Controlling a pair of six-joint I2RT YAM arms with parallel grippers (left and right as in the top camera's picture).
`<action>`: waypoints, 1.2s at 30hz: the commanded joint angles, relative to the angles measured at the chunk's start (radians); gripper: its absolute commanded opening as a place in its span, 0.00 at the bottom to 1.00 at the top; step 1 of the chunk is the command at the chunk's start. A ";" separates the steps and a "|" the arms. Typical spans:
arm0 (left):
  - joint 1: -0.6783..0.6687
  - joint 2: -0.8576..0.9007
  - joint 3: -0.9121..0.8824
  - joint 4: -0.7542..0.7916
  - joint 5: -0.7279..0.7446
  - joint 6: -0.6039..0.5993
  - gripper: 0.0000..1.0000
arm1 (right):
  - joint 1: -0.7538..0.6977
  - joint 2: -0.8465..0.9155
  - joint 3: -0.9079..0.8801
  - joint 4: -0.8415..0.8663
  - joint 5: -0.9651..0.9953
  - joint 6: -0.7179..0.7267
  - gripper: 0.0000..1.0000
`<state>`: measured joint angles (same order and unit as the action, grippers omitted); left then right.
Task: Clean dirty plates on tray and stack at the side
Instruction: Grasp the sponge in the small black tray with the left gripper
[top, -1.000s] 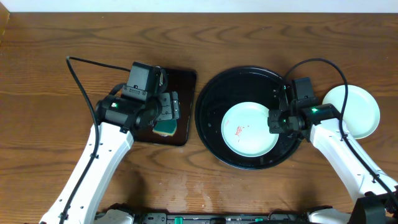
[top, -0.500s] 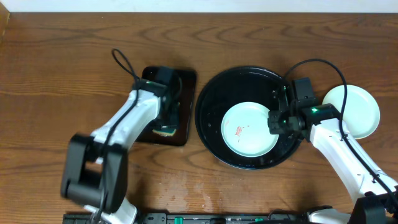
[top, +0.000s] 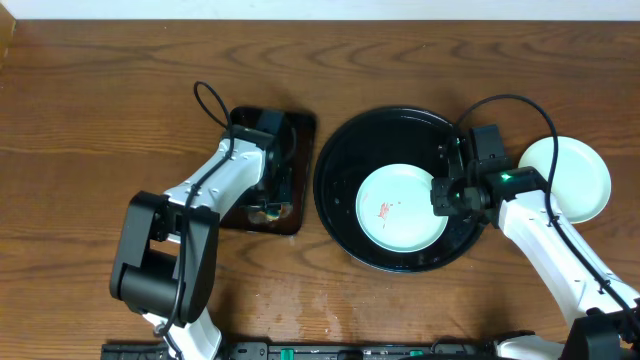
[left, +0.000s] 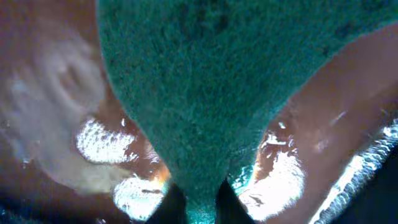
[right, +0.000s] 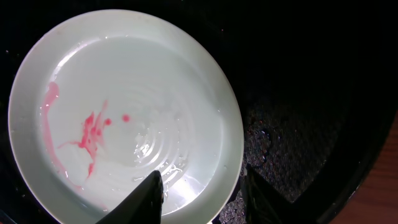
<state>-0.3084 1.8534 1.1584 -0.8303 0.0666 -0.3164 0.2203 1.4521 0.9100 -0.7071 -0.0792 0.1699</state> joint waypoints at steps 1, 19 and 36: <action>0.006 -0.061 0.018 -0.018 -0.007 -0.005 0.40 | 0.000 -0.001 0.011 -0.001 -0.008 -0.018 0.39; 0.007 0.002 -0.055 0.286 -0.105 0.002 0.37 | 0.000 -0.001 0.011 -0.016 -0.008 -0.018 0.39; 0.010 -0.176 -0.044 0.109 -0.083 0.027 0.55 | 0.000 -0.001 0.011 -0.030 -0.008 -0.018 0.37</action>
<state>-0.3027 1.7210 1.1210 -0.6899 -0.0303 -0.2909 0.2203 1.4521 0.9100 -0.7372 -0.0792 0.1677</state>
